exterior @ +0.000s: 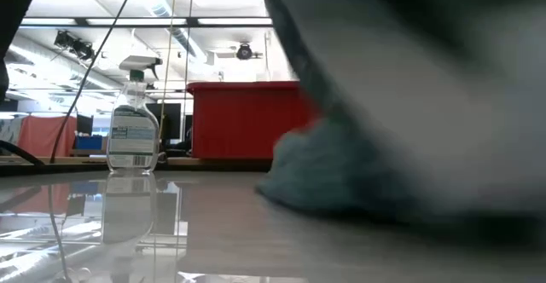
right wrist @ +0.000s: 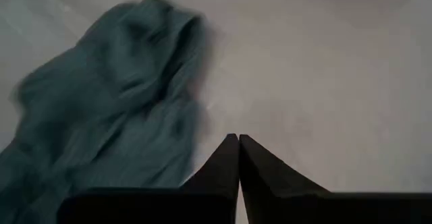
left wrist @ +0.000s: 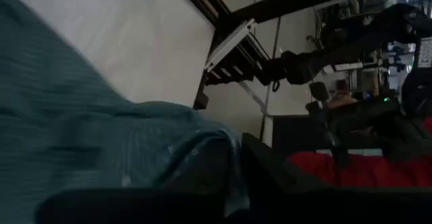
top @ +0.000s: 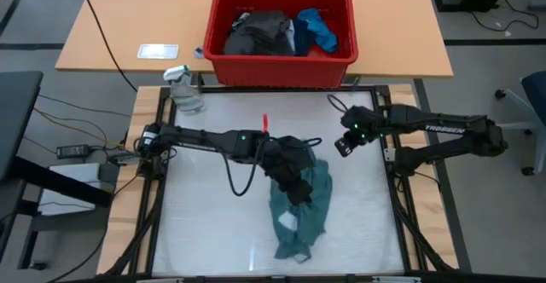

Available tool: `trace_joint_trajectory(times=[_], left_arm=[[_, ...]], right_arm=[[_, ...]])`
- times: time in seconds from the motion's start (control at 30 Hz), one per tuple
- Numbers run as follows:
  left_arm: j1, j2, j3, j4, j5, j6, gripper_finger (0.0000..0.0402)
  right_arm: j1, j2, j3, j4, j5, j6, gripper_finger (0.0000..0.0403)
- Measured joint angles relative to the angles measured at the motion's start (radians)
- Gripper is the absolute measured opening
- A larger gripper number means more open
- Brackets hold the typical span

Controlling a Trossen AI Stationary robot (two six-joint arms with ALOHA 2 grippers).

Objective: Fold laundry
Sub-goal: Remove the green shirt from the red bin, then fold the green shirt

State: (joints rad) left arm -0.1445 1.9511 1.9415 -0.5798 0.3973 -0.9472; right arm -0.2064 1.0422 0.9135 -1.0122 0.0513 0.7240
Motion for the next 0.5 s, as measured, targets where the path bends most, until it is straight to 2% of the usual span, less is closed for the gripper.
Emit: trace_joint_trajectory(times=[0.13,0.33,0.43,0.5], left_arm=[[0.015,-0.001,0.0,0.001,-0.006,-0.026,0.0111],[0.071,-0.002,0.02,-0.024,0.007,-0.033,0.0184],[0.107,-0.007,0.053,-0.123,0.005,0.044,0.0198],[0.129,-0.009,0.058,-0.244,-0.02,0.13,0.02]], right_arm=[[0.05,-0.062,-0.073,0.052,-0.01,0.051,0.006],[0.128,-0.135,-0.166,0.216,-0.091,0.102,0.0131],[0.182,-0.143,-0.215,0.359,-0.118,0.137,0.0163],[0.22,-0.13,-0.25,0.481,-0.124,0.147,0.018]])
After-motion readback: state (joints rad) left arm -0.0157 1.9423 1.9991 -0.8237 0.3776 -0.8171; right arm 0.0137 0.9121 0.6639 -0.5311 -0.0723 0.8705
